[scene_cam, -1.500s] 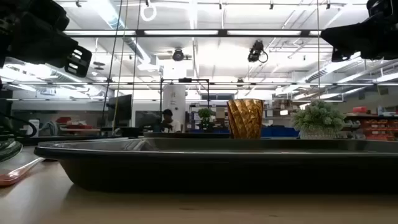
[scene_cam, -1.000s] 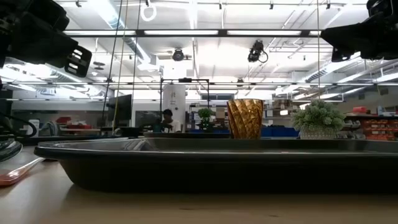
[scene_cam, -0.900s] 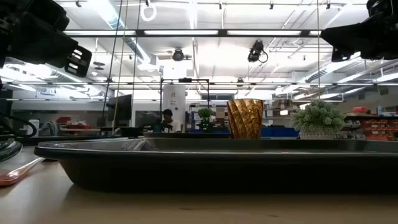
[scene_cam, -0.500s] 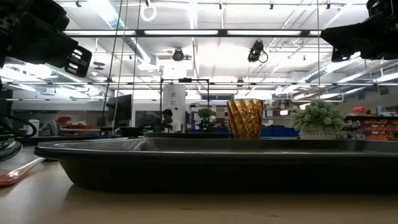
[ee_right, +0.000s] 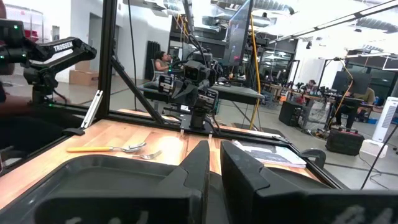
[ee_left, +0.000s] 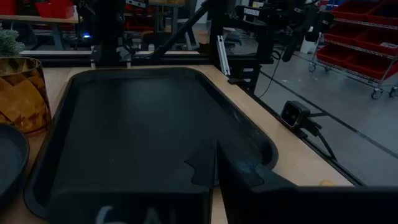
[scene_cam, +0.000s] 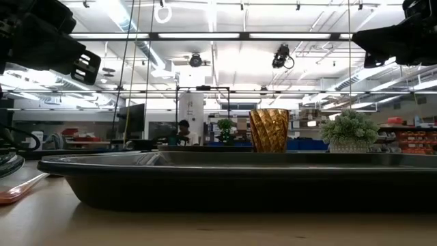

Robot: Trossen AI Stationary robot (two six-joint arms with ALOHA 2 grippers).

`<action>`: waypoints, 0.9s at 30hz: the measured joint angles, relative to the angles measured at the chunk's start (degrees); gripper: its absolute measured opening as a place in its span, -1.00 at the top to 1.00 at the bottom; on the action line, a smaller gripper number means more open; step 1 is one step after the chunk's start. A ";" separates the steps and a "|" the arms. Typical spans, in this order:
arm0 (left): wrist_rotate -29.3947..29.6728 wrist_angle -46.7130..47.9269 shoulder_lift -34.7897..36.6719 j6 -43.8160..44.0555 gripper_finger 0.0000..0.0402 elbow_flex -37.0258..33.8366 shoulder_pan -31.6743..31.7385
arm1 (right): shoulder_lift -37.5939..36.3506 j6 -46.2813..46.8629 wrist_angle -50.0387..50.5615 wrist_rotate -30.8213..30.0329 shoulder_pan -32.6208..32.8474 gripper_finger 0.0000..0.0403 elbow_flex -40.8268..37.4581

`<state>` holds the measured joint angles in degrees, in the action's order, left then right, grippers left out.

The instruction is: Pick and place plate/cup/fork/spoon on tray

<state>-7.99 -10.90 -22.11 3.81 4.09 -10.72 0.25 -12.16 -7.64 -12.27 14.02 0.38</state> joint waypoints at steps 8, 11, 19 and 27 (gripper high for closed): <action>0.00 0.00 0.00 0.02 0.88 0.00 0.00 | 0.00 0.02 0.00 -0.02 0.00 0.77 -0.02; 0.00 0.00 0.02 0.00 0.88 0.01 0.00 | 0.00 0.01 0.00 0.00 0.00 0.77 -0.01; 0.00 0.00 0.01 0.02 0.88 0.00 0.00 | 0.00 0.02 0.00 -0.02 0.00 0.77 -0.02; 0.83 -1.86 0.00 0.87 0.88 -0.01 -0.02 | 0.00 0.02 0.00 -0.02 -0.01 0.77 -0.01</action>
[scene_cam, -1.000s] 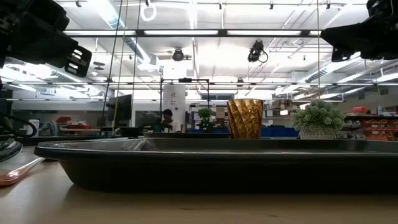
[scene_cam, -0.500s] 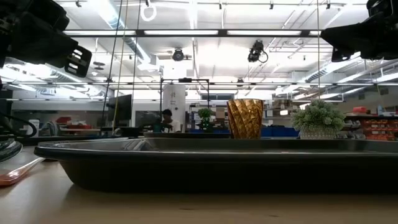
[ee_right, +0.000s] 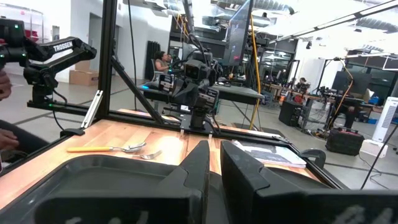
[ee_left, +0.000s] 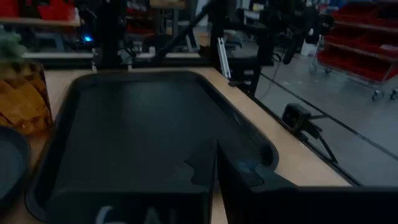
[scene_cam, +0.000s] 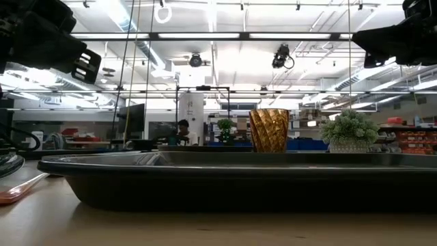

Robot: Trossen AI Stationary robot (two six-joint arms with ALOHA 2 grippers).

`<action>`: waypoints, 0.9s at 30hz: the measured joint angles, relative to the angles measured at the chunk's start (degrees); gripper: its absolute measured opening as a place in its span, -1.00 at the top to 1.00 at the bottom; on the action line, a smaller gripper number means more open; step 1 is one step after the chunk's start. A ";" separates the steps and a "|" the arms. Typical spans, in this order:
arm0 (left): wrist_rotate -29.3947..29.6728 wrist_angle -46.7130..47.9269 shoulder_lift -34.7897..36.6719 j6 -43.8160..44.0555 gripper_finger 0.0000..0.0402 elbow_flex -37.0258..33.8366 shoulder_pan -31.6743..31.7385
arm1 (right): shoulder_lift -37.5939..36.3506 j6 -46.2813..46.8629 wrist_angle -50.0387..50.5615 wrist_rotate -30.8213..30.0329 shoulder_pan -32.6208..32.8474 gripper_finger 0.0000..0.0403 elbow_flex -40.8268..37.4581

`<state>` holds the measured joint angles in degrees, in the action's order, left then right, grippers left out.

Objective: Pick and place plate/cup/fork/spoon on tray
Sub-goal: Put the orange cup on the black tray in the top left corner

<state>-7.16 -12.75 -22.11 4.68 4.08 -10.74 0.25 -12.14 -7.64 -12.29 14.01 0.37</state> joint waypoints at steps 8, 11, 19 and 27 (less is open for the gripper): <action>6.86 -12.41 0.00 2.23 0.88 0.02 0.02 | 0.00 -0.01 0.00 0.01 0.00 0.77 -0.01; 6.00 -14.72 0.00 2.63 0.88 0.04 0.00 | 0.00 0.00 -0.02 0.02 0.01 0.77 -0.01; 10.34 -16.76 -0.74 12.16 0.88 0.04 0.00 | 0.00 -0.01 -0.02 0.00 0.00 0.77 0.00; 14.07 -29.64 -12.63 17.17 0.88 0.04 -0.09 | 0.00 0.00 -0.37 0.01 0.00 0.77 0.01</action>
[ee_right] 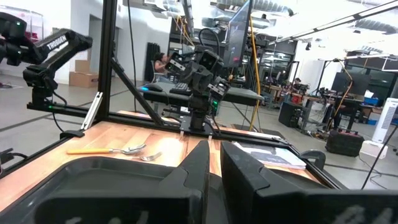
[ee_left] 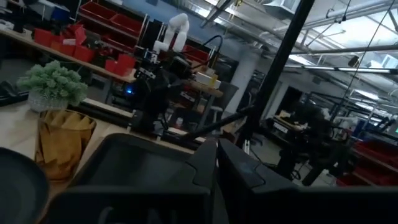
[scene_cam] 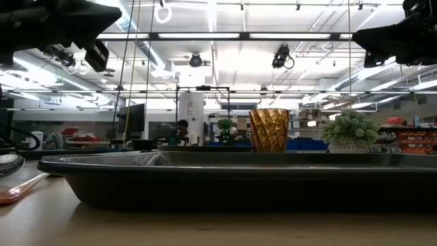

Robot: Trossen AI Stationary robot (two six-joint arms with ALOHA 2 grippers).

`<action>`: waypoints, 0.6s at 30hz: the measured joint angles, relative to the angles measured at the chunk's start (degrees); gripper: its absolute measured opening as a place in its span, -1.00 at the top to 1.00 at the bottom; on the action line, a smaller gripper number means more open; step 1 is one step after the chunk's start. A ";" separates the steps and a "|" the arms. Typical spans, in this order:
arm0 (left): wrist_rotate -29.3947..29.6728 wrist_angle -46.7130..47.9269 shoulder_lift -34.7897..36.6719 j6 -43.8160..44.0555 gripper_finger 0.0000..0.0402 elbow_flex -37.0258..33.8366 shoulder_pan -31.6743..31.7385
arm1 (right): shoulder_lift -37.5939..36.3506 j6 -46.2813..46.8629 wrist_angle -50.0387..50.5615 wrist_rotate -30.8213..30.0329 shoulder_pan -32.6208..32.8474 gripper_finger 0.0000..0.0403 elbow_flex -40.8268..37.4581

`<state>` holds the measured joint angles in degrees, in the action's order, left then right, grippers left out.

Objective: Pick and place plate/cup/fork/spoon on tray
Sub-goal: Put the orange cup on the black tray in the top left corner

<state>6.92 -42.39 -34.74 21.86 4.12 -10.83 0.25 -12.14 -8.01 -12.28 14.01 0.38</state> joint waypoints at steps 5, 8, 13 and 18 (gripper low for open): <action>6.07 -9.07 -10.06 -3.13 0.88 0.00 -0.04 | 0.00 -0.02 -0.02 -0.01 -0.01 0.77 -0.02; 12.15 -12.65 -15.40 -6.71 0.88 -0.01 0.15 | 0.00 0.00 -0.02 0.01 0.00 0.77 0.00; 24.12 -19.39 -22.50 -15.50 0.88 0.00 2.51 | 0.00 0.00 -0.02 -0.01 -0.01 0.77 -0.02; 27.79 -25.46 -27.81 -19.79 0.88 0.04 8.45 | 0.00 -0.01 -0.01 0.00 0.00 0.77 -0.02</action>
<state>34.70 -67.85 -62.55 2.07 4.16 -2.38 0.25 -12.15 -8.02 -12.28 14.01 0.37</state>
